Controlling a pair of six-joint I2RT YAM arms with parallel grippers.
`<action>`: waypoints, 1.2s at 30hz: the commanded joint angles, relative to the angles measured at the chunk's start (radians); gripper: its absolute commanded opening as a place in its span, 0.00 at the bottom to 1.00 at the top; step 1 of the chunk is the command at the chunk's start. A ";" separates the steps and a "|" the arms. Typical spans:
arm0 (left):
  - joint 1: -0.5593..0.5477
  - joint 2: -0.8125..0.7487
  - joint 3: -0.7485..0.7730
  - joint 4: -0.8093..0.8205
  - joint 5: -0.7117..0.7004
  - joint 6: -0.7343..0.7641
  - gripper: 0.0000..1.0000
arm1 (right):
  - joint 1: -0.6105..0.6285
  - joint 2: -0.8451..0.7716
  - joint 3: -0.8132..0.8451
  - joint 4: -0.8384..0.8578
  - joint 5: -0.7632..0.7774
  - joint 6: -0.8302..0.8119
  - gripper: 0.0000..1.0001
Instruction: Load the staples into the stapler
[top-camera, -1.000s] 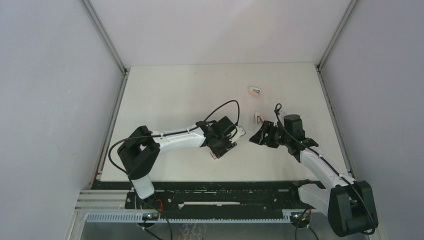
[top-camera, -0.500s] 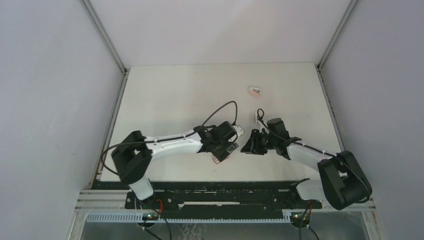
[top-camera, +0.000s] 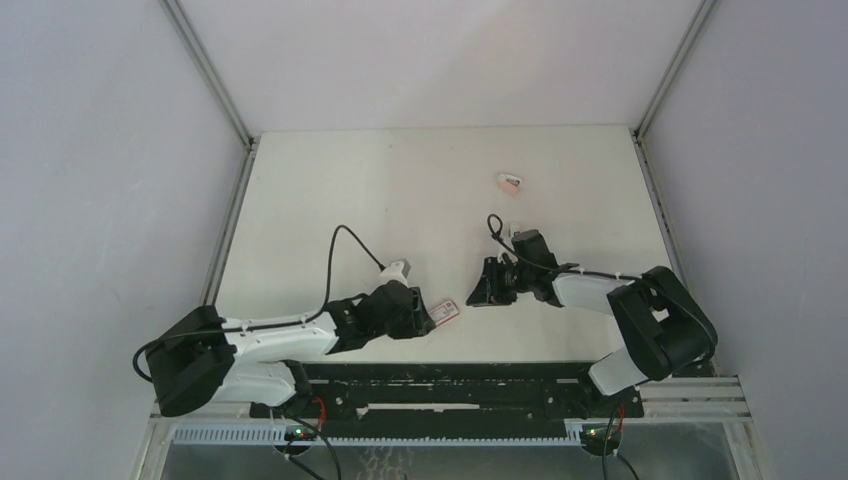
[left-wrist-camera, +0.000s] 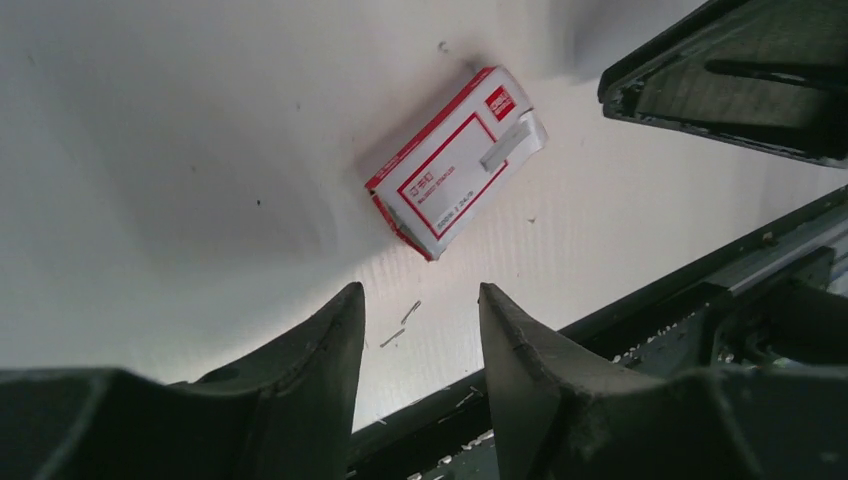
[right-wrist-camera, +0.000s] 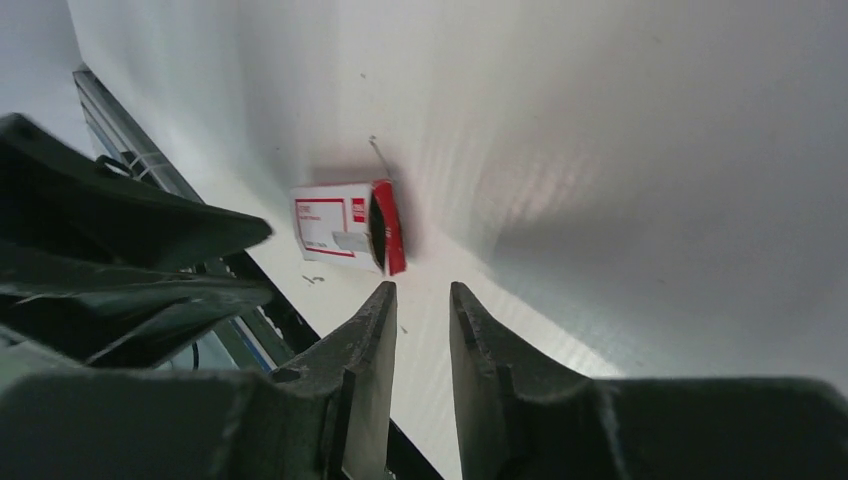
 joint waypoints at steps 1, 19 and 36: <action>0.004 0.019 -0.062 0.222 0.034 -0.252 0.48 | 0.032 0.018 0.057 0.058 -0.026 -0.030 0.25; 0.004 0.016 -0.113 0.146 -0.078 -0.327 0.35 | 0.111 0.122 0.186 -0.003 -0.006 -0.095 0.15; 0.004 0.099 -0.080 0.115 -0.099 -0.314 0.31 | 0.132 0.163 0.194 -0.004 -0.010 -0.099 0.12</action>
